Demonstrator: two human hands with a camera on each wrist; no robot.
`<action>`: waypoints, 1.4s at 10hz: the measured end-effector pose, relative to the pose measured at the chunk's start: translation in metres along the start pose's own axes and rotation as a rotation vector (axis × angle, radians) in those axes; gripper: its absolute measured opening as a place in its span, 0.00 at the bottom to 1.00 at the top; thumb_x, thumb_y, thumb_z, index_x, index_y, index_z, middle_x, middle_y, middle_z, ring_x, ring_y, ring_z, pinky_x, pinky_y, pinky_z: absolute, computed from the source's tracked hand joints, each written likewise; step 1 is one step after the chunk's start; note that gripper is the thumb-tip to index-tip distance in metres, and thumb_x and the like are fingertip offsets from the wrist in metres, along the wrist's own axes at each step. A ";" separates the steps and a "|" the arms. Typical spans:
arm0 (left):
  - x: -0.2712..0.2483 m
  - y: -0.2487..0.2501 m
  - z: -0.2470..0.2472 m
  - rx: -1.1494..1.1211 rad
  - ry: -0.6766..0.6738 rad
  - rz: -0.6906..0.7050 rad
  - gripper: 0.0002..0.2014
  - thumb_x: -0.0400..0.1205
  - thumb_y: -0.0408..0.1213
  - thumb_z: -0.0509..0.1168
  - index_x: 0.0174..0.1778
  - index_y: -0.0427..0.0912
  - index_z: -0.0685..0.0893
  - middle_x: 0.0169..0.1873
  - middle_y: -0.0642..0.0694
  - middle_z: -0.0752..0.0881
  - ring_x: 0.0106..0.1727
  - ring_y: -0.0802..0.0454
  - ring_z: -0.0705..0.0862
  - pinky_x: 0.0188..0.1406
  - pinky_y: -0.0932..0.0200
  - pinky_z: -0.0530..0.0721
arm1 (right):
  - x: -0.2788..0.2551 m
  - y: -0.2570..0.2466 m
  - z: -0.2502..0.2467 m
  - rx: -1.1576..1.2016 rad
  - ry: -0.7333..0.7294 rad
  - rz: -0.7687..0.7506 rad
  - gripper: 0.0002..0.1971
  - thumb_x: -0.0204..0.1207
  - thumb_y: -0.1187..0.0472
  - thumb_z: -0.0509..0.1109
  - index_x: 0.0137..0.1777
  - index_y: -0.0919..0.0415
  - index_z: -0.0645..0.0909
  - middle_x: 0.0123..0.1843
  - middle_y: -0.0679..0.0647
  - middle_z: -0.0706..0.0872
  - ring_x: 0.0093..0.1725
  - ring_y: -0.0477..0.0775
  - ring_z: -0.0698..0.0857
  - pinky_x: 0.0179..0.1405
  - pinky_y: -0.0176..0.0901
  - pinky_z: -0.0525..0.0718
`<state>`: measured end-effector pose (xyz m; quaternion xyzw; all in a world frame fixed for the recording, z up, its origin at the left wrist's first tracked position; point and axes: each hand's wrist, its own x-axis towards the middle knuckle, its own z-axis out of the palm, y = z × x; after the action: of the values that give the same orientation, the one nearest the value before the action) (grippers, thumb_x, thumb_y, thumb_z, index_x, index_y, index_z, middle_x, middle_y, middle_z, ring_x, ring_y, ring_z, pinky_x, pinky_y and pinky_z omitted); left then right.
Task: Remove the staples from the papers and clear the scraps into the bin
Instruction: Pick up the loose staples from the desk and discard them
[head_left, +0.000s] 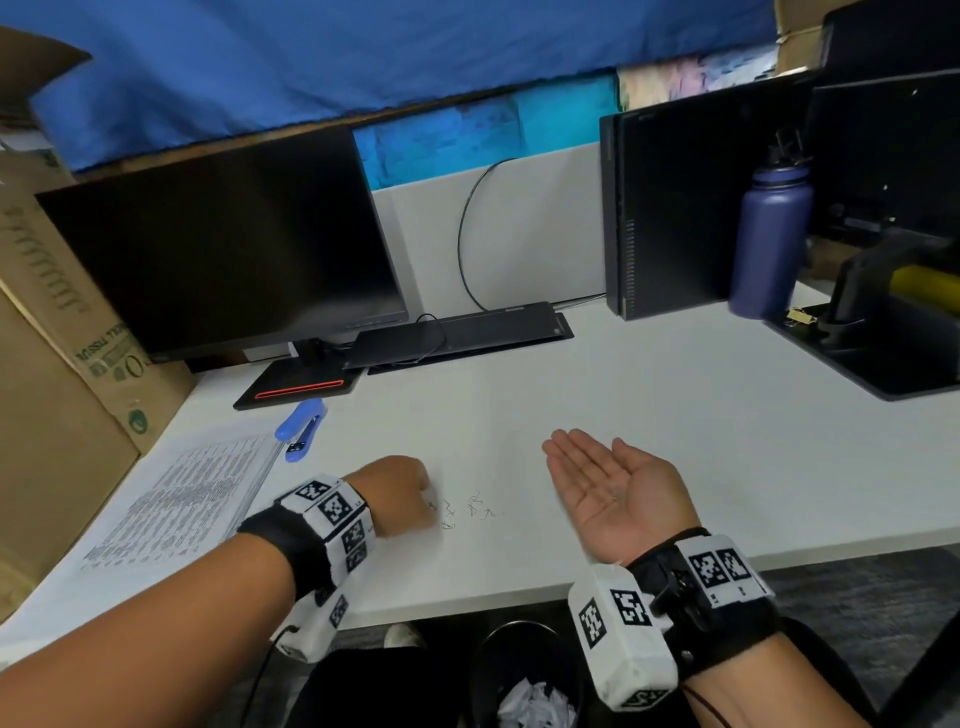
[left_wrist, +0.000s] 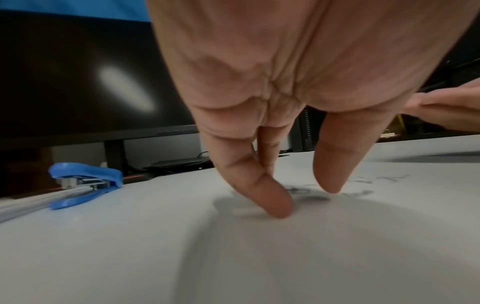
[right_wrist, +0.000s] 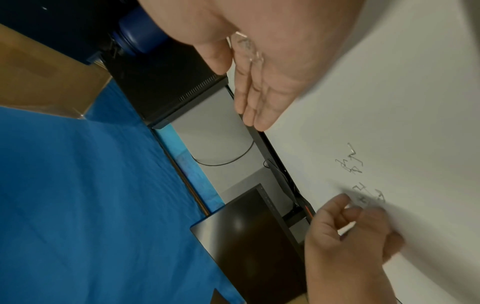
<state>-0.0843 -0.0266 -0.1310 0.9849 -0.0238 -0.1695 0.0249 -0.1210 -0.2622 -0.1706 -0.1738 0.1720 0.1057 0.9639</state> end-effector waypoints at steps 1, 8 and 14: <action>0.002 0.011 0.011 -0.031 0.053 0.118 0.17 0.80 0.39 0.65 0.66 0.47 0.83 0.63 0.50 0.84 0.62 0.51 0.83 0.61 0.60 0.80 | 0.000 0.007 0.001 -0.022 0.017 0.018 0.21 0.87 0.57 0.57 0.64 0.76 0.80 0.61 0.70 0.88 0.63 0.68 0.86 0.67 0.57 0.83; 0.009 0.037 0.004 0.081 0.074 0.261 0.04 0.75 0.38 0.66 0.39 0.51 0.85 0.39 0.56 0.87 0.44 0.54 0.86 0.43 0.60 0.86 | 0.000 0.015 0.000 -0.016 0.011 0.062 0.23 0.85 0.54 0.59 0.63 0.77 0.80 0.61 0.71 0.88 0.63 0.69 0.86 0.65 0.56 0.83; -0.029 0.087 -0.009 -0.674 0.075 0.522 0.09 0.80 0.25 0.69 0.49 0.41 0.92 0.41 0.44 0.94 0.39 0.57 0.91 0.41 0.63 0.90 | -0.010 0.035 0.009 0.007 -0.020 0.094 0.21 0.87 0.57 0.55 0.65 0.72 0.81 0.38 0.63 0.91 0.40 0.58 0.92 0.65 0.55 0.84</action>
<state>-0.1117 -0.1118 -0.1081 0.8881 -0.2149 -0.1201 0.3882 -0.1371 -0.2282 -0.1695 -0.1611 0.1706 0.1518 0.9602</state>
